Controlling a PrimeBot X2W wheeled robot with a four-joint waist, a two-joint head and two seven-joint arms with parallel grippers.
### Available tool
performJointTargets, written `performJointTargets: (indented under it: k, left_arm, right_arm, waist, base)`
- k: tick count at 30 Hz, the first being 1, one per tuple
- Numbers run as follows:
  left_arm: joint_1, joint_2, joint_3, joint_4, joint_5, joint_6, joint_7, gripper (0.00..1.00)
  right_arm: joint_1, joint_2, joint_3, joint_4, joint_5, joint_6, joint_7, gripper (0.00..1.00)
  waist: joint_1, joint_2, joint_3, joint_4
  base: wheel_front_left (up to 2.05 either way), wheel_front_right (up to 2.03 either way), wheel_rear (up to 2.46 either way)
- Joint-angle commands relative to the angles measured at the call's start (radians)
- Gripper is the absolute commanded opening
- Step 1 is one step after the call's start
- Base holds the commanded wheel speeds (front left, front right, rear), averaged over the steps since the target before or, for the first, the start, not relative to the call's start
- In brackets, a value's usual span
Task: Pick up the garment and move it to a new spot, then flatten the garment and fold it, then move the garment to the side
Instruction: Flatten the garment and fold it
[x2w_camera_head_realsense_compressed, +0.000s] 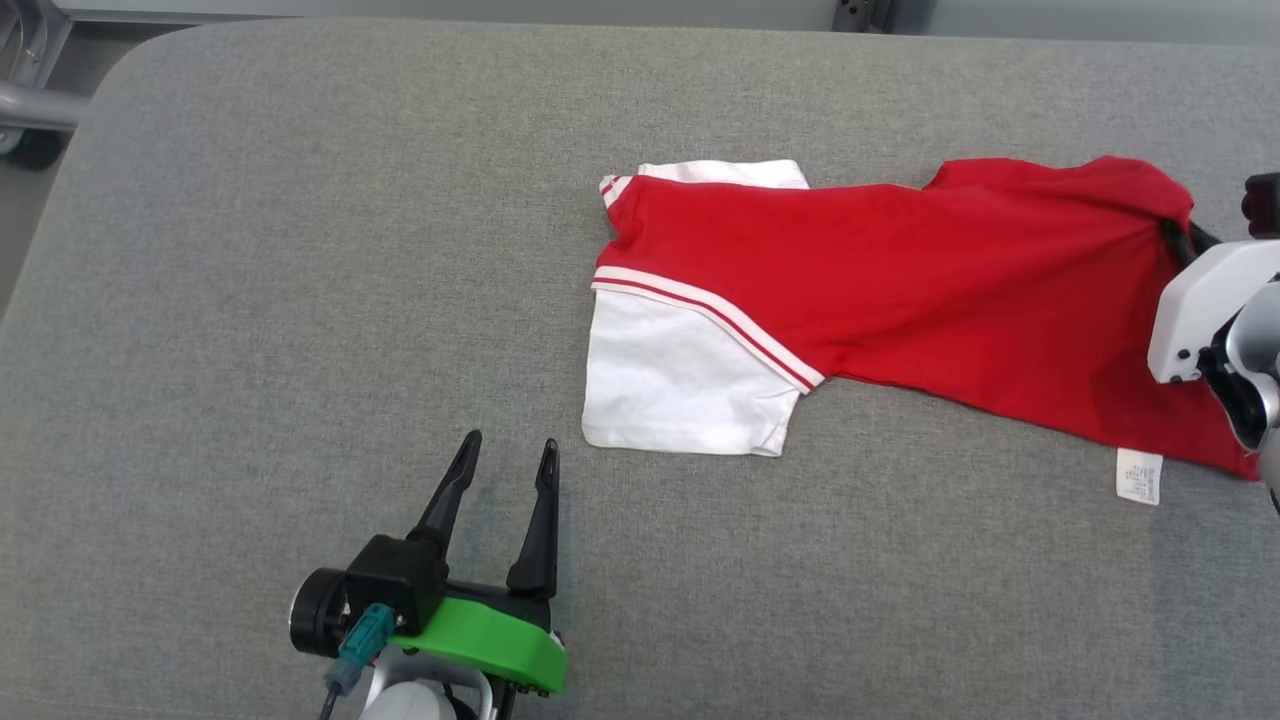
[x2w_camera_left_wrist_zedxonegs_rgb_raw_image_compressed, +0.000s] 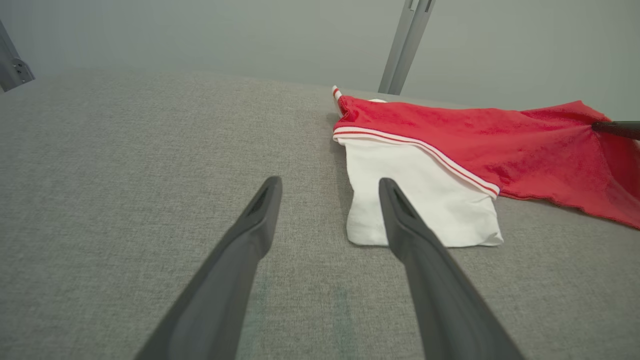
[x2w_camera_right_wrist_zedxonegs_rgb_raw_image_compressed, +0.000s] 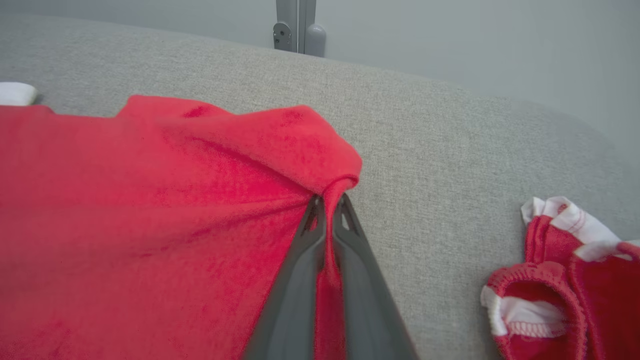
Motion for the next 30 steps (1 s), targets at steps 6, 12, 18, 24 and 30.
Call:
performJointTargets:
  k: [6, 12, 18, 24, 30]
  left_arm:
    - [-0.009, 0.002, -0.004, 0.002, 0.000, 0.000, 0.000, 1.00]
    - [-0.021, 0.002, -0.006, 0.007, -0.002, 0.000, 0.000, 1.00]
    - [-0.015, 0.002, 0.008, 0.007, 0.004, 0.003, 0.000, 1.00]
    - [-0.010, 0.002, 0.025, 0.005, 0.023, -0.006, 0.000, 1.00]
    - [0.005, 0.002, 0.058, 0.007, 0.037, -0.013, 0.000, 1.00]
  right_arm:
    - [-0.057, 0.008, 0.011, 0.047, -0.043, -0.002, -0.025, 0.00]
    - [-0.097, 0.034, -0.030, 0.140, -0.101, -0.002, -0.131, 1.00]
    - [-0.104, 0.055, -0.060, 0.179, -0.131, -0.002, -0.232, 1.00]
    - [-0.044, 0.084, -0.096, 0.103, -0.121, -0.002, -0.286, 1.00]
    - [0.127, 0.123, -0.200, -0.158, -0.139, -0.002, -0.290, 1.00]
  waist:
    - [0.0000, -0.0001, 0.001, -0.007]
    - [0.0000, -0.0001, 0.008, 0.001]
    - [0.0000, -0.0001, -0.012, -0.015]
    - [0.0000, -0.0001, -0.063, -0.057]
    - [0.0000, -0.0001, -0.136, -0.104]
  base:
    - [0.00, 0.00, 0.00]
    - [0.00, 0.00, 0.00]
    - [0.00, 0.00, 0.00]
    - [0.00, 0.00, 0.00]
    - [0.00, 0.00, 0.00]
